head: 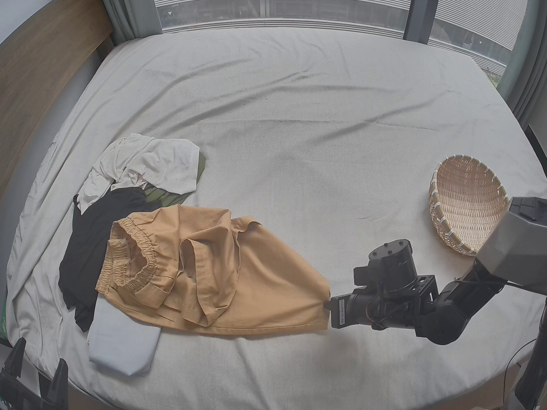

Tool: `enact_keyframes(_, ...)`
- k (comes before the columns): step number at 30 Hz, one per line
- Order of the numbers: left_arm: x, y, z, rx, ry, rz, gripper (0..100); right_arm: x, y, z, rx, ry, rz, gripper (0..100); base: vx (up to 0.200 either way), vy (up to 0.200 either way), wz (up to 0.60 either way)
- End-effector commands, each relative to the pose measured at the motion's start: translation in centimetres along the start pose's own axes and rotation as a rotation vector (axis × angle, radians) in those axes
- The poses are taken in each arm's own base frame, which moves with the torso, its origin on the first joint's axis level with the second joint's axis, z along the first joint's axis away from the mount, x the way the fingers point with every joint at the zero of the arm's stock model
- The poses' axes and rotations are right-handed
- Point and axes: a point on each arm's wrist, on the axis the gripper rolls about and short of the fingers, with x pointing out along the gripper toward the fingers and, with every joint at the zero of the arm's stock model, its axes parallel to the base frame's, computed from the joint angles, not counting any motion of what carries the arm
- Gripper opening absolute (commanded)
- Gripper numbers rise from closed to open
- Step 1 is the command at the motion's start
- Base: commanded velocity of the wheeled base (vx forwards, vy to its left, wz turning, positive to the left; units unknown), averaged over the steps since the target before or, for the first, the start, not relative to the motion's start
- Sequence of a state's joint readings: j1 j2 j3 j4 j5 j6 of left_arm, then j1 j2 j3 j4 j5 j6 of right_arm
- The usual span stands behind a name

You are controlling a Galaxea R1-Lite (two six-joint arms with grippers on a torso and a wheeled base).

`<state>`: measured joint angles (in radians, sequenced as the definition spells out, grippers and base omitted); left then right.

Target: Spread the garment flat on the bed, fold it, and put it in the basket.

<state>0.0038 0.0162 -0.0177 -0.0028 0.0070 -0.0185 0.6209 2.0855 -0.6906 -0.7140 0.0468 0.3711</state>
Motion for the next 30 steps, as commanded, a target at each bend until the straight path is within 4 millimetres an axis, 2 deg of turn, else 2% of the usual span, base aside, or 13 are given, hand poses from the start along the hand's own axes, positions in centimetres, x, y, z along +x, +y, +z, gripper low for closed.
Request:
enact_keyframes(1,0.0,0.0,-0.5,0.000,0.006,0.002,100,-0.9,-0.6,0.4,0.009,-0.018,-0.013,0,0.000,0.000,0.00)
enact_keyframes(9,0.0,0.0,-0.5,0.000,0.006,0.000,100,-1.9,-2.1,-0.1,0.019,-0.002,-0.049,0,0.000,0.000,0.00)
enact_keyframes(20,0.0,0.0,-0.5,0.000,0.004,0.000,100,-4.1,-2.5,-0.3,0.024,-0.016,-0.057,0,0.000,0.000,0.00)
enact_keyframes(30,0.0,0.0,-0.5,0.002,0.004,0.000,100,-5.9,-4.5,-1.1,0.038,-0.002,-0.106,0,0.000,0.000,0.00)
